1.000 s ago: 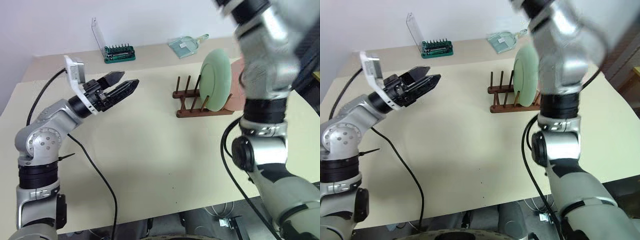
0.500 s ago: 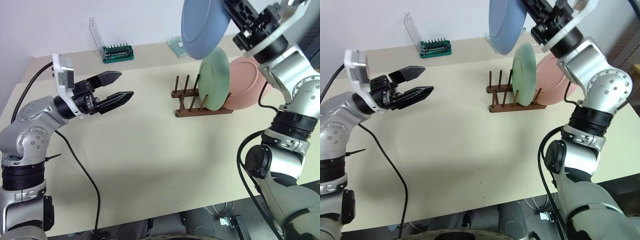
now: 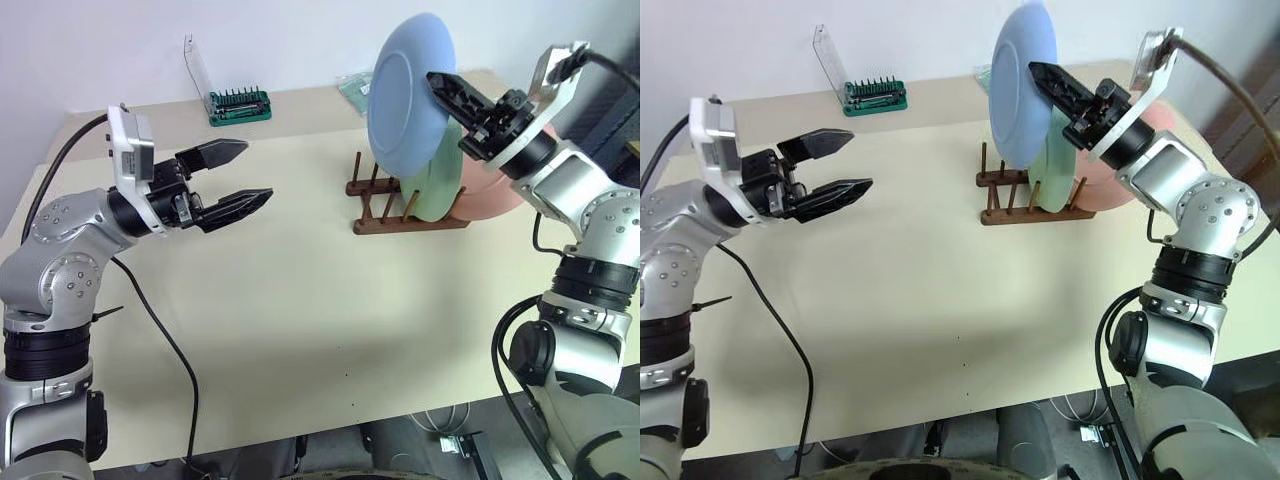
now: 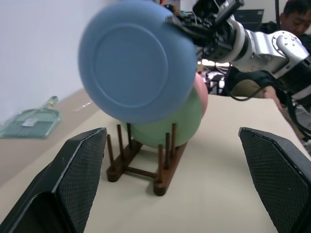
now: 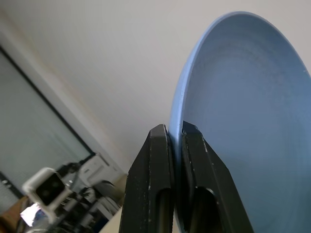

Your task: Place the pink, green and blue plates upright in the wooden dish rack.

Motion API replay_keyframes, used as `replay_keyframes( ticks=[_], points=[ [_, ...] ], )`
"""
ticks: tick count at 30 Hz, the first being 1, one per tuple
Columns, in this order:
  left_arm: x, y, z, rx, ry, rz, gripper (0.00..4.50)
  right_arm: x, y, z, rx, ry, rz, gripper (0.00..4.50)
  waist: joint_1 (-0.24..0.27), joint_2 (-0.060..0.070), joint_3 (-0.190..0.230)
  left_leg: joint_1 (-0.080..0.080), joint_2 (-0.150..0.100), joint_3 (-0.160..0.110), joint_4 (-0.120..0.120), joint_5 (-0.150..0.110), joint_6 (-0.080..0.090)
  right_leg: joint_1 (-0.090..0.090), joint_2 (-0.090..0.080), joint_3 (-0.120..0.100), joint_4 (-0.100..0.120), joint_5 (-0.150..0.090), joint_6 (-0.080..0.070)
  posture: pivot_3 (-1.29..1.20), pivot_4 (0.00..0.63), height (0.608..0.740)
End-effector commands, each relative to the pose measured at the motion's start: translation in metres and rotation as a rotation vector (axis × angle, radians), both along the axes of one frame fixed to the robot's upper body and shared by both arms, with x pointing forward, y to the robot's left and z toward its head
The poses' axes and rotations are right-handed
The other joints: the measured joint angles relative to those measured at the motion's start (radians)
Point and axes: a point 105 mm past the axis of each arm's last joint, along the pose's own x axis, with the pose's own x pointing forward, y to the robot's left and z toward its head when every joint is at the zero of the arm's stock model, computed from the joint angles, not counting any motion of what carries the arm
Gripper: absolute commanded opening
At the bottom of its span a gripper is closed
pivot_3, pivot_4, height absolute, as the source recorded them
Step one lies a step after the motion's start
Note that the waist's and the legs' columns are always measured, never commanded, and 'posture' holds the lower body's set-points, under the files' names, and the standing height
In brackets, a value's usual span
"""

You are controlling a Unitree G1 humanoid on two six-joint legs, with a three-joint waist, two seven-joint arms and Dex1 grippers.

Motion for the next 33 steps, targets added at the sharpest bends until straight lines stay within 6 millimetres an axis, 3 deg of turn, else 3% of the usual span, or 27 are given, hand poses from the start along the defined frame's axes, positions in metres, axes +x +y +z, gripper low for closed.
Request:
replay_keyframes(
  ticks=[1, 7, 14, 23, 26, 31, 33],
  points=[
    [-0.006, 0.000, 0.012, 0.017, -0.072, 0.006, 4.47, -0.005, 0.001, 0.013, 0.023, -0.059, 0.007, 0.00, -0.001, 0.000, 0.000, 0.000, 0.000, 0.000, 0.000, 0.000, 0.000, 0.000, 0.000, 0.000, 0.000, 0.000, 0.000, 0.00, 0.150, 0.740],
    [-0.004, 0.000, 0.011, 0.017, -0.070, 0.010, 4.47, -0.005, 0.004, 0.008, 0.025, -0.045, 0.013, 0.00, -0.001, 0.000, 0.000, 0.000, 0.000, 0.000, 0.000, 0.000, 0.000, 0.000, 0.000, 0.000, 0.000, 0.000, 0.000, 0.00, 0.150, 0.740],
    [-0.003, 0.001, 0.011, 0.020, -0.072, 0.015, 4.47, -0.001, 0.008, -0.017, -0.035, 0.009, -0.005, 0.00, -0.001, 0.000, 0.000, 0.000, 0.000, 0.000, 0.000, 0.000, 0.000, 0.000, 0.000, 0.000, 0.000, 0.000, 0.000, 0.00, 0.150, 0.740],
    [-0.003, 0.001, 0.013, 0.026, -0.064, 0.015, 4.47, 0.003, 0.011, -0.025, -0.084, 0.005, -0.036, 0.00, -0.001, 0.000, 0.000, 0.000, 0.000, 0.000, 0.000, 0.000, 0.000, 0.000, 0.000, 0.000, 0.000, 0.000, 0.000, 0.00, 0.150, 0.740],
    [-0.002, 0.001, 0.013, 0.021, -0.060, 0.017, 4.50, 0.002, 0.014, -0.022, -0.134, -0.038, -0.045, 1.01, -0.001, 0.000, 0.000, 0.000, 0.000, 0.000, 0.000, 0.000, 0.000, 0.000, 0.000, 0.000, 0.000, 0.000, 0.000, 0.00, 0.150, 0.740],
    [-0.001, 0.001, 0.012, 0.014, -0.052, 0.019, 4.50, 0.001, 0.016, -0.012, -0.250, -0.156, -0.107, 3.44, -0.001, 0.000, 0.000, 0.000, 0.000, 0.000, 0.000, 0.000, 0.000, 0.000, 0.000, 0.000, 0.000, 0.000, 0.000, 0.00, 0.150, 0.740],
    [-0.001, 0.001, 0.012, 0.015, -0.053, 0.019, 4.50, 0.002, 0.015, -0.002, -0.269, -0.210, -0.140, 3.44, -0.001, 0.000, 0.000, 0.000, 0.000, 0.000, 0.000, 0.000, 0.000, 0.000, 0.000, 0.000, 0.000, 0.000, 0.000, 0.00, 0.150, 0.740]
  ],
)
